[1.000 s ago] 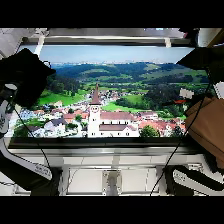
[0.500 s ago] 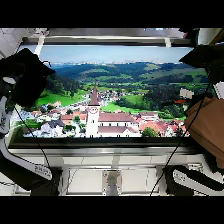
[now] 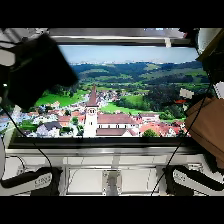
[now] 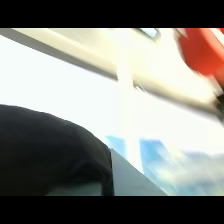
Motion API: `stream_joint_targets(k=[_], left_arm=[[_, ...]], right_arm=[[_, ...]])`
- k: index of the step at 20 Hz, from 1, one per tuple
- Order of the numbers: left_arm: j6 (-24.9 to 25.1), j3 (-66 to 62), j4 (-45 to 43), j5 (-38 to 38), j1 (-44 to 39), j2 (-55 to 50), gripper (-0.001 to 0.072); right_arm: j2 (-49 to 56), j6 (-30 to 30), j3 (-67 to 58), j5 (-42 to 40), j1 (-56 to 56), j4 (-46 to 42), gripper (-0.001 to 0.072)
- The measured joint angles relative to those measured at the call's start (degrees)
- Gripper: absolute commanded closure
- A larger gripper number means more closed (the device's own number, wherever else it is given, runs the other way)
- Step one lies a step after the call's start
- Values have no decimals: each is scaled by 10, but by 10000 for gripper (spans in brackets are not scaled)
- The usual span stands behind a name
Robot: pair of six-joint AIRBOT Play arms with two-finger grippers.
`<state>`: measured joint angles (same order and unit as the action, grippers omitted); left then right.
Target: Fold the clothes and pants, and hang the long-sleeved shirts on hangers.
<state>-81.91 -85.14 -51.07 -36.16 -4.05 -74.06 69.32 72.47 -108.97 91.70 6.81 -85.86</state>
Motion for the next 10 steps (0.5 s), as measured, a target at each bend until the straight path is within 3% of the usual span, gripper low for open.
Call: stream_joint_targets(k=[4, 10], left_arm=[[12, 10, 0, -61, -193, 2, 691], [-2, 18, 2, -82, -428, -112, 690]], right_arm=[[3, -18, 0, -22, 0, -9, 707], [28, -25, 0, -34, 0, 43, 706]])
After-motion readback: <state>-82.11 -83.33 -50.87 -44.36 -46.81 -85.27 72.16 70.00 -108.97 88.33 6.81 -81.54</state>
